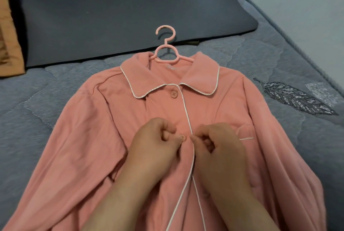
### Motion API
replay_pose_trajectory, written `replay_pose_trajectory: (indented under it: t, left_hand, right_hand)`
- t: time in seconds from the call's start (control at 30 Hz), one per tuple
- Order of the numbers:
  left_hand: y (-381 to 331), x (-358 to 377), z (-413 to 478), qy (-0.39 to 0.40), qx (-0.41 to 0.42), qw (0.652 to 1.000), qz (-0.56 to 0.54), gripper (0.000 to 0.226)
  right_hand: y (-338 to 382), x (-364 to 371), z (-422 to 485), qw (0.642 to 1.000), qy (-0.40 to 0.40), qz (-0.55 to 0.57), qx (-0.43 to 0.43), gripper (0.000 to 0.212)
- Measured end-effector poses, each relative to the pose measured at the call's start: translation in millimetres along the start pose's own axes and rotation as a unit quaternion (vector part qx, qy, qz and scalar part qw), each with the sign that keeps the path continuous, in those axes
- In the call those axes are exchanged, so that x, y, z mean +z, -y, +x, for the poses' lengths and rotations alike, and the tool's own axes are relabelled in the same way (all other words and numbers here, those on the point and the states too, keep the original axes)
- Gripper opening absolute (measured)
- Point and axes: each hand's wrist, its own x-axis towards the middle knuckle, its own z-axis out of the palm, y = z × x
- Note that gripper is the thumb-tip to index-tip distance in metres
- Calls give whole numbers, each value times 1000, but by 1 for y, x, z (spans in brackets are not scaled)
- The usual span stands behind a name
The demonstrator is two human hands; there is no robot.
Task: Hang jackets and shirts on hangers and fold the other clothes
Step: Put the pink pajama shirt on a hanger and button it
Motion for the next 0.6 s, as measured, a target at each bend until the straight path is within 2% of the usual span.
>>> replay_pose_trajectory:
  t: [0.03,0.07,0.17,0.27,0.43,0.6]
  left_hand:
    - [8,-2,-18,-42,68,996,46,10]
    - [17,-5,-41,-62,134,984,99,6]
    - [41,-6,-111,-33,220,956,191,16]
    - [48,0,-143,-9,200,960,196,20]
    - [15,4,-126,9,88,957,275,33]
    - [-2,11,-104,23,66,935,348,24]
  right_hand:
    - [2,-10,-12,1000,-3,-9,-29,9]
    - [3,-21,-29,998,4,-34,-47,8]
    - [2,-49,-86,992,64,-97,-52,26]
    - [5,-62,-112,986,124,-113,-24,33]
    - [21,-63,-85,965,222,-135,21,42]
    - [18,-57,-60,955,270,-109,58,9]
